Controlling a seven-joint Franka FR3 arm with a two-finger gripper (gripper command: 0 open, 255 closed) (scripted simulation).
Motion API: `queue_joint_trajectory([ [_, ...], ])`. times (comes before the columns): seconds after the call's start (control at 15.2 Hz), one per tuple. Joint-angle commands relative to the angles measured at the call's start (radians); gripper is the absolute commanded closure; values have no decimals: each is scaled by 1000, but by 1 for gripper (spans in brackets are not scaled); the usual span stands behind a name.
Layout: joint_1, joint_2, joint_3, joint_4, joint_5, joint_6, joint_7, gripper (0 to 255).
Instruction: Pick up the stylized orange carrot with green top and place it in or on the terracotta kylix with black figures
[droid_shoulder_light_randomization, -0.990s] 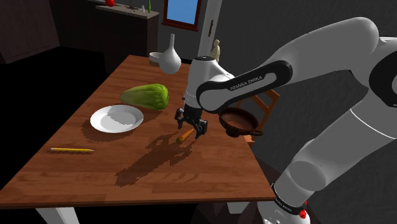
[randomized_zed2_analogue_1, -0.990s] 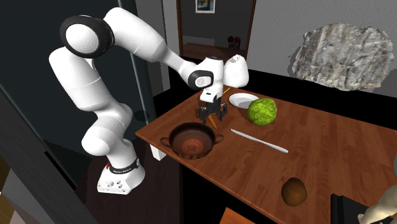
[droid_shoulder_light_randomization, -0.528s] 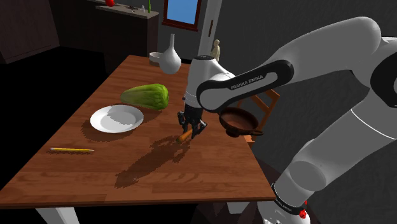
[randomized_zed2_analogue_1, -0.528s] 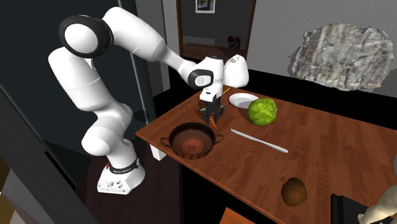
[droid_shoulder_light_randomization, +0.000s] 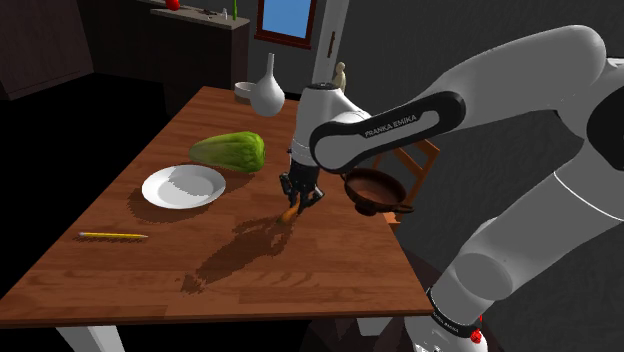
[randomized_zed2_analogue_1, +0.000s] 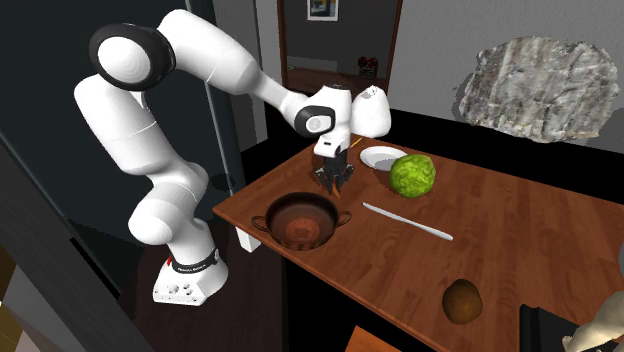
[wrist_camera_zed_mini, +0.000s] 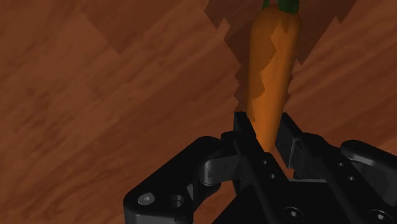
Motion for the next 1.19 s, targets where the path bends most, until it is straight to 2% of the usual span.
queue_joint_trajectory([
  [0.0,0,-10,-4,16,4,-23,-5,255],
  [1.12,3,-103,-35,169,28,-264,-35,255],
])
